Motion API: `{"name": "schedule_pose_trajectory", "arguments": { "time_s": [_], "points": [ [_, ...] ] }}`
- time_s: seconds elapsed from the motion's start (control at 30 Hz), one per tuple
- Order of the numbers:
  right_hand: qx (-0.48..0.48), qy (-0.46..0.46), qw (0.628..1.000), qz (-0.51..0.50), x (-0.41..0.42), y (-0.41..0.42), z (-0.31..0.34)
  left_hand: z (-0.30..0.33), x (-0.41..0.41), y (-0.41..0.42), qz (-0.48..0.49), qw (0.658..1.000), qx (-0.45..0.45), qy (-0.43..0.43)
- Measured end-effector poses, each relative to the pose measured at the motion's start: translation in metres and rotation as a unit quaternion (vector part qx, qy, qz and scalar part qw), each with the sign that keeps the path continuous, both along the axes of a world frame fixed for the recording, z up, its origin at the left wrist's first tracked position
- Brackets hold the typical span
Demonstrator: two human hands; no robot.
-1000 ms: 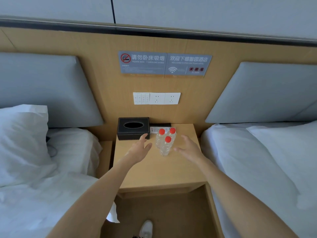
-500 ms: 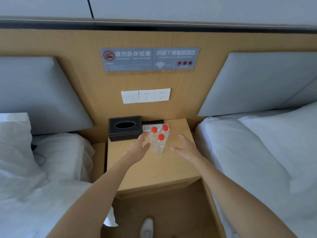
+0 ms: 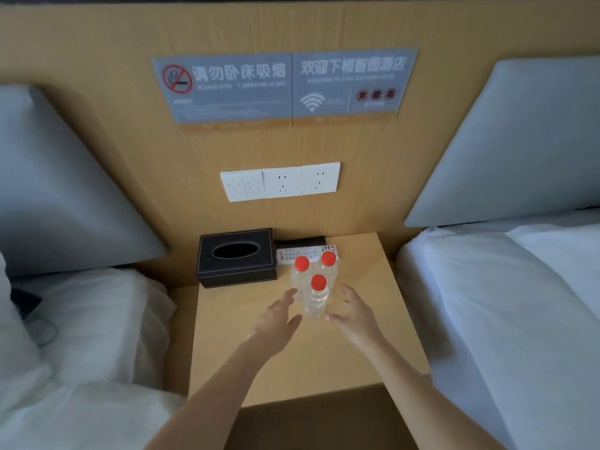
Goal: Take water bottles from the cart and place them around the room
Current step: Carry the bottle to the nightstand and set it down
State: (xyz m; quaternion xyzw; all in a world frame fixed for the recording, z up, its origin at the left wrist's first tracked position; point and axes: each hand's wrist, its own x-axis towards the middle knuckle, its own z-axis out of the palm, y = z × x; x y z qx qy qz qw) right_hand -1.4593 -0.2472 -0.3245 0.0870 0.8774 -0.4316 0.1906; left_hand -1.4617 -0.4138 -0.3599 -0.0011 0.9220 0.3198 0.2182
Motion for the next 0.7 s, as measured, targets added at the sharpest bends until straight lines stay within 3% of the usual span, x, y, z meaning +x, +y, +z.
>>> {"name": "schedule_pose_trajectory", "arguments": {
  "time_s": [0.37,0.7],
  "points": [
    [-0.058,0.039,0.997,-0.009,-0.033,0.017,-0.115,-0.089,-0.025,0.028,0.057,0.997,0.043,0.043],
    [-0.106,0.069,0.991,-0.047,-0.050,0.006,-0.163,-0.112,-0.035,0.031,0.117,0.989,0.066,0.062]
  ]
}}
